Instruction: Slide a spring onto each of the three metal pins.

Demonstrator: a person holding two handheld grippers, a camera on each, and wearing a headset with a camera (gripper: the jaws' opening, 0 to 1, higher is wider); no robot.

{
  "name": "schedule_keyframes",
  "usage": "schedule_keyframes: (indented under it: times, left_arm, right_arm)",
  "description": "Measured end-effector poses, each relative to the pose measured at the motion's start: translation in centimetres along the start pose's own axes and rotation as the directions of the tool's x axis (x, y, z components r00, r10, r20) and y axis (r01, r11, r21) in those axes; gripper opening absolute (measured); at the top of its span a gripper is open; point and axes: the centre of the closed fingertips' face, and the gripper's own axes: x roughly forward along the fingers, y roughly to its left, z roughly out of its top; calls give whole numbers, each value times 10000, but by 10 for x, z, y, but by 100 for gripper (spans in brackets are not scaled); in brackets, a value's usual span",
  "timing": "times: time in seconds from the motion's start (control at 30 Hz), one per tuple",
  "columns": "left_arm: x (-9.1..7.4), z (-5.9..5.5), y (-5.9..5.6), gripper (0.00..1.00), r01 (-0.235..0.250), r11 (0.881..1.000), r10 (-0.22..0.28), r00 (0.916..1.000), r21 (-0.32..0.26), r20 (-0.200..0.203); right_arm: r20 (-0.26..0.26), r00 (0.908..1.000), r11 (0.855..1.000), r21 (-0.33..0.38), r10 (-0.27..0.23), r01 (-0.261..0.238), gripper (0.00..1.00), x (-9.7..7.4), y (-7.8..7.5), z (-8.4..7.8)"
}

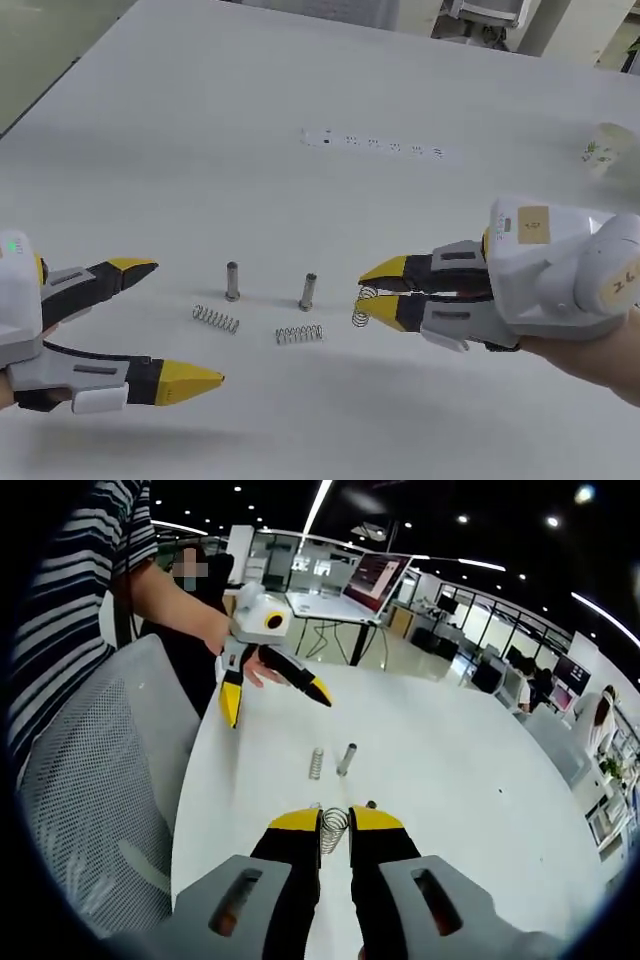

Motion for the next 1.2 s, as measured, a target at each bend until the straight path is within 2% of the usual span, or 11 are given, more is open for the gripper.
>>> schedule_keyframes:
  times: [0.27, 0.5, 0.73, 0.8, 0.9, 1.2]
  left_arm:
    - [-2, -3, 3, 98, -164, 9999, 164, 9999, -28, -7]
    - [-4, -8, 3, 98, -170, 9998, 170, 9996, -32, -231]
    - [-5, -10, 4, 98, -231, 9997, 229, 9993, -55, -296]
    - [-5, -10, 5, 98, -275, 9996, 273, 9992, -57, -290]
    - [-6, -10, 5, 98, -289, 9996, 287, 9992, -71, -276]
    - [-8, -11, 5, 98, -328, 9994, 324, 9991, -113, -289]
  right_arm:
    - [-259, 9988, 9987, 262, -426, 433, 7, -3, -11, -19]
    - [-620, 9922, 9923, 531, -1086, 1119, 7, -10, -31, -38]
    - [-657, 9801, 9771, 894, -1875, 1930, 7, -20, -56, -45]
    - [-508, 9784, 9689, 1374, -2006, 2058, 8, -21, -62, -45]
    - [-470, 9730, 9613, 1503, -2262, 2307, 8, -23, -69, -45]
    - [-595, 9678, 9520, 1746, -2446, 2514, 7, -18, -75, -50]
